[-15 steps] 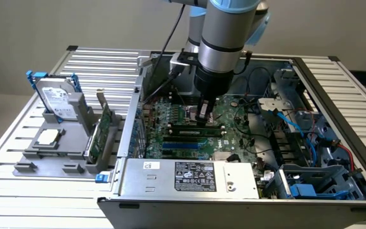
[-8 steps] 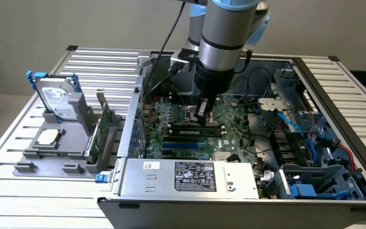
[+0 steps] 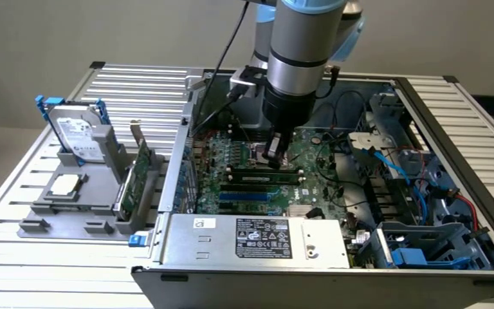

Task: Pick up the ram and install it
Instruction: 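Press down the ram until it locks into place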

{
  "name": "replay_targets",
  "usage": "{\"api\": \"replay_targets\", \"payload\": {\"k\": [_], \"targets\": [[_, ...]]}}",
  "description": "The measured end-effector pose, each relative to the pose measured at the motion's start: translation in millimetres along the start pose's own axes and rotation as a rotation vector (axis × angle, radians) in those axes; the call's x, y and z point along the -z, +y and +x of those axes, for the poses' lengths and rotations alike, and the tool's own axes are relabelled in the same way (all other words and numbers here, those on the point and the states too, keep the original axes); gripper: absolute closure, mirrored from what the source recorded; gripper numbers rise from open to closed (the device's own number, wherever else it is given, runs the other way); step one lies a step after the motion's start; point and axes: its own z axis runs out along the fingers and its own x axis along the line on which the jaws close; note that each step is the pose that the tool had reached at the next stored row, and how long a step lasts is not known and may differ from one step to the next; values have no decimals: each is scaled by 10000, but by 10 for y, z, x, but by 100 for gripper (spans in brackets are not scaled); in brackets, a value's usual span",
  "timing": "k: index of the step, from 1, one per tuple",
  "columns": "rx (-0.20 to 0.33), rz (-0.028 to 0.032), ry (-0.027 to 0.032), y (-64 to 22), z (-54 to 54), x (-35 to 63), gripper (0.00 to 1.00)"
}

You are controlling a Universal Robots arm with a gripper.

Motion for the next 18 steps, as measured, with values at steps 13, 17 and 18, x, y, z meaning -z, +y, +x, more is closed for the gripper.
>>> {"api": "replay_targets", "payload": {"k": [13,17,18], "targets": [[-1851,22,-44,1,1,39,89],[-2463,19,-55,1,1,53,89],[-2614,18,-57,1,1,56,89]]}}
